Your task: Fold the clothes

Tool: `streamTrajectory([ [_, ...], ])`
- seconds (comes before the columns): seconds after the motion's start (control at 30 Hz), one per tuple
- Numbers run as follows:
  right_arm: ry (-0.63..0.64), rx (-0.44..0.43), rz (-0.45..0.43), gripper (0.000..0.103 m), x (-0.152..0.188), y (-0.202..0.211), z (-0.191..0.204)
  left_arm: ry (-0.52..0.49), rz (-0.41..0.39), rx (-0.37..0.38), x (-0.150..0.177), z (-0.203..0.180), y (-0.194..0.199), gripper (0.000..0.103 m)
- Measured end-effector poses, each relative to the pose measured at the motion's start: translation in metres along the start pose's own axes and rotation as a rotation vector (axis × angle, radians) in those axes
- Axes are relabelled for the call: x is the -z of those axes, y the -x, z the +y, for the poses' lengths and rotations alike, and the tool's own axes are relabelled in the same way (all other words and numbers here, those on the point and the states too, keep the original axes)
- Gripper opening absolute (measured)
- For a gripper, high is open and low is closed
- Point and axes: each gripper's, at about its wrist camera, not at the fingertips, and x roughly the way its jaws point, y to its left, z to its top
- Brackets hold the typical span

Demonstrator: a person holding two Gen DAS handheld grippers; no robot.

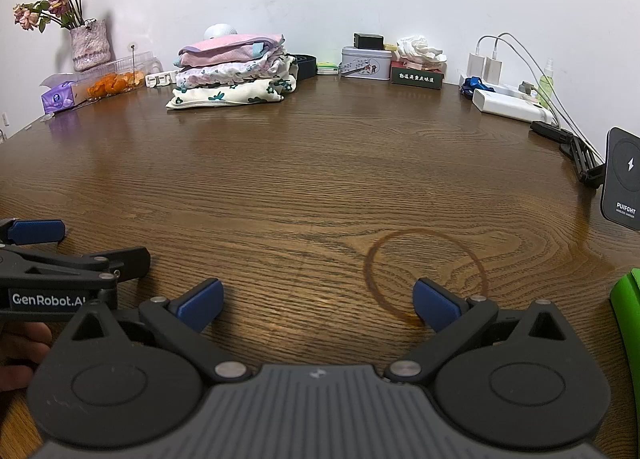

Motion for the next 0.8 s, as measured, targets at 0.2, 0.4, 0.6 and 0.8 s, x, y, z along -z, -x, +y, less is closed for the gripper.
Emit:
streamTrajectory([
  [0.2, 0.0, -0.001, -0.001, 0.102, -0.0001, -0.0002, -0.0014, 0.002, 0.0, -0.004, -0.0002, 0.0005, -0.0002, 0.103],
  [0.4, -0.004, 0.005, 0.0, 0.102, -0.0006, -0.0006, -0.0007, 0.004, 0.0, -0.008, -0.0003, 0.0009, -0.0004, 0.103],
  [0.6, -0.009, 0.02, 0.003, 0.102, -0.0016, -0.0019, 0.0016, 0.018, 0.0, -0.032, -0.0004, 0.0015, -0.0001, 0.103],
  [0.8, -0.015, 0.029, 0.004, 0.102, -0.0018, -0.0023, 0.0029, 0.032, -0.001, -0.054, -0.0002, 0.0007, 0.001, 0.103],
])
